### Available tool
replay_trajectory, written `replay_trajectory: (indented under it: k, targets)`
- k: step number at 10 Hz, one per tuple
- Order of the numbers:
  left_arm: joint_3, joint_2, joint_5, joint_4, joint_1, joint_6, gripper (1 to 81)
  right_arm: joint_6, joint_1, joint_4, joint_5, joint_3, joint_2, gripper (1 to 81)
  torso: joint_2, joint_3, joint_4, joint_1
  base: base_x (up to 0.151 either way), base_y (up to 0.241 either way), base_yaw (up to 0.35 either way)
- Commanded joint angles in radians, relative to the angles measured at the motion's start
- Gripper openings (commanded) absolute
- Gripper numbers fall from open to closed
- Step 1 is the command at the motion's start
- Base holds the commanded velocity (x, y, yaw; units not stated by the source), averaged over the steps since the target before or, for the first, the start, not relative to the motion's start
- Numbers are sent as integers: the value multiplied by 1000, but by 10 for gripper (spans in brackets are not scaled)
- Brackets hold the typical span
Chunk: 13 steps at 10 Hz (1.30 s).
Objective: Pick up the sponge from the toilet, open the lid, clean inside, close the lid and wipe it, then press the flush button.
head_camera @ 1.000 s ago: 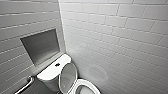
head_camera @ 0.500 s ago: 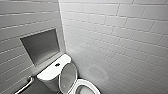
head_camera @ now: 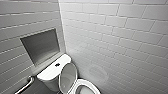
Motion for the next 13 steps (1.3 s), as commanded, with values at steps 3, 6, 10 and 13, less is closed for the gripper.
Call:
replay_trajectory:
  k: [3, 6, 10, 13]
  targets:
    - [-2, 6, 76, -5, -19, 6, 811, -3, -3, -18, -48, -19, 1, 10, 0, 0, 0, 0, 21, 0, 0]
    - [-2, 2, 76, -6, -21, 6, 811, -3, -4, -20, -48, -19, 1, 10, 0, 0, 0, -2, 83, 0, 0]
    - [-2, 2, 77, -6, -21, 6, 811, 0, -1, -17, -48, -24, 1, 10, 1, 0, 0, -1, 43, 0, 0]
    - [16, 1, 80, -5, -22, 8, 811, 8, -3, -17, -38, -10, -6, 10, 0, 0, 0, -2, 0, 0, 0]
